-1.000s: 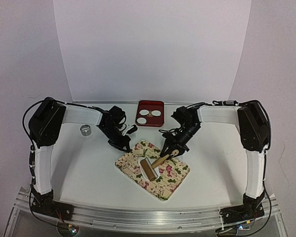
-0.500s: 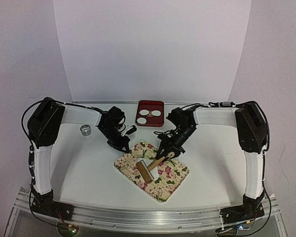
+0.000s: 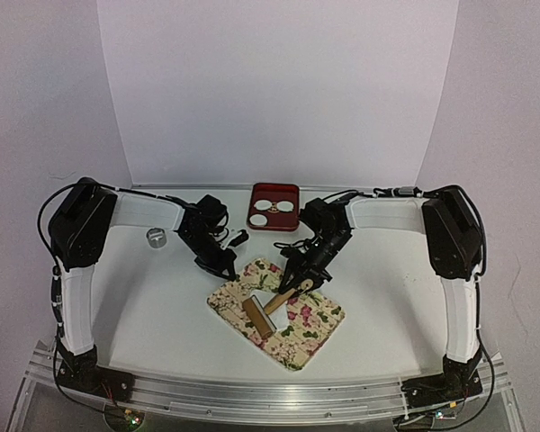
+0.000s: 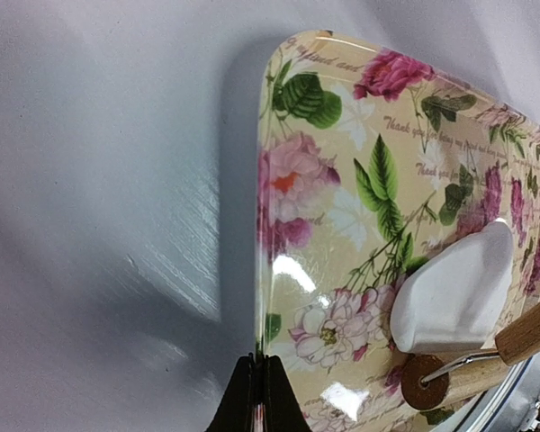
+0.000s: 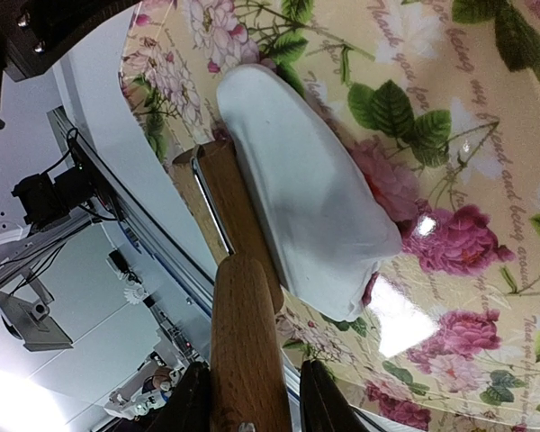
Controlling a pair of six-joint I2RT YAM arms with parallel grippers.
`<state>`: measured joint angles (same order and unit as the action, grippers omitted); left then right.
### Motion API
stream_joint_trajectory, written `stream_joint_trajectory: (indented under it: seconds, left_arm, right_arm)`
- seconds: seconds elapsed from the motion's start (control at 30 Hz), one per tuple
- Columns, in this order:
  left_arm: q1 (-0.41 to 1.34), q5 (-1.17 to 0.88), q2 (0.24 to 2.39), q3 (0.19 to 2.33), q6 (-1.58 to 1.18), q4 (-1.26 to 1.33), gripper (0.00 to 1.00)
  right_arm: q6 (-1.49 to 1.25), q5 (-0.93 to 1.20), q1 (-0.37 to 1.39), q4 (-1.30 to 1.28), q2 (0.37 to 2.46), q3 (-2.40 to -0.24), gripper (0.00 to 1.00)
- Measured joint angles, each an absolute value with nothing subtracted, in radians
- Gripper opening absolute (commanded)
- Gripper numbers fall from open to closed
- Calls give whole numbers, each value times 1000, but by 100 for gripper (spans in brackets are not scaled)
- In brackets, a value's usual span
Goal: Roll out the dumpling wrappers from the dough
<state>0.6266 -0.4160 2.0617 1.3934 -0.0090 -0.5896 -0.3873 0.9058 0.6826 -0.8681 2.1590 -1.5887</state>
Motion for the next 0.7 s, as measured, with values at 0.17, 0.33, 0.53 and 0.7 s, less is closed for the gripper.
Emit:
stream_joint_trajectory:
  seconds: [0.17, 0.33, 0.53, 0.7]
  left_arm:
    - [627, -411, 2060, 1393, -15, -590, 0]
    - [627, -410, 2060, 1392, -25, -590, 0]
    - [627, -410, 2060, 1392, -30, -590, 0]
    - [627, -410, 2060, 1392, -34, -590, 0]
  right_arm:
    - [-396, 899, 686, -866, 2159, -1589, 0]
    - [-397, 899, 686, -866, 2161, -1589, 0]
    - [-396, 899, 691, -867, 2168, -1596, 0]
    - [-394, 898, 698, -871, 2174, -1605, 0]
